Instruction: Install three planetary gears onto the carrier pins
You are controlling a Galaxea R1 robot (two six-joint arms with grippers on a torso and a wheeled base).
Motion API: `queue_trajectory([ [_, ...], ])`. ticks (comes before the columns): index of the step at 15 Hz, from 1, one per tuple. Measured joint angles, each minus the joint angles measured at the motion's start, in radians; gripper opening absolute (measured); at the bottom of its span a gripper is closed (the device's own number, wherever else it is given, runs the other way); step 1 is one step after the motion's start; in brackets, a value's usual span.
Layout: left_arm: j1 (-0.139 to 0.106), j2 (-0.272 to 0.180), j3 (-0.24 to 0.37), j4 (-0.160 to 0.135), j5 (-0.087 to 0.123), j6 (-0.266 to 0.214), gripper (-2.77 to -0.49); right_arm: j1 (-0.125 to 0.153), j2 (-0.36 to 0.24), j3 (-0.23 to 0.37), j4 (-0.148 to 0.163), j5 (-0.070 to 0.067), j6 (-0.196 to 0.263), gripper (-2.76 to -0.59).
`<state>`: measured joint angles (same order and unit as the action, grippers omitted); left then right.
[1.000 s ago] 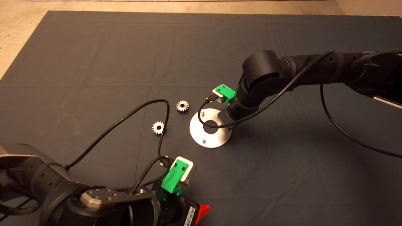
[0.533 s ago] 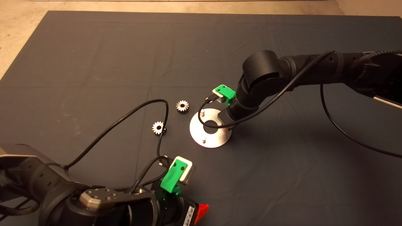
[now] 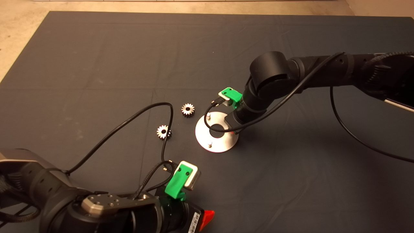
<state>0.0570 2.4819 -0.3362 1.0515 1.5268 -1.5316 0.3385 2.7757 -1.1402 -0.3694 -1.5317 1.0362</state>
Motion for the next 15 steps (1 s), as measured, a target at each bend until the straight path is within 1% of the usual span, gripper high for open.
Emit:
queue_trajectory([
  [6, 0.000, 0.000, 0.000, 0.000, 0.000, 0.000, -1.20, 0.000, 0.000, 0.000, 0.001, 0.001, -0.001, -2.49],
  [9, 0.000, -0.007, 0.000, 0.000, 0.000, 0.000, -1.20, 0.002, -0.002, 0.000, 0.008, 0.003, -0.003, -2.49],
  [10, 0.000, -0.008, 0.000, 0.000, 0.000, 0.000, -1.20, 0.002, -0.003, 0.000, 0.009, 0.000, -0.003, -2.49],
  [13, 0.000, -0.014, 0.000, 0.000, 0.000, 0.000, -1.20, 0.002, -0.007, -0.001, 0.017, 0.001, -0.003, -2.50],
  [15, 0.000, -0.016, 0.000, 0.000, 0.000, 0.000, -1.20, 0.002, -0.010, 0.000, 0.023, 0.002, -0.003, -2.54],
])
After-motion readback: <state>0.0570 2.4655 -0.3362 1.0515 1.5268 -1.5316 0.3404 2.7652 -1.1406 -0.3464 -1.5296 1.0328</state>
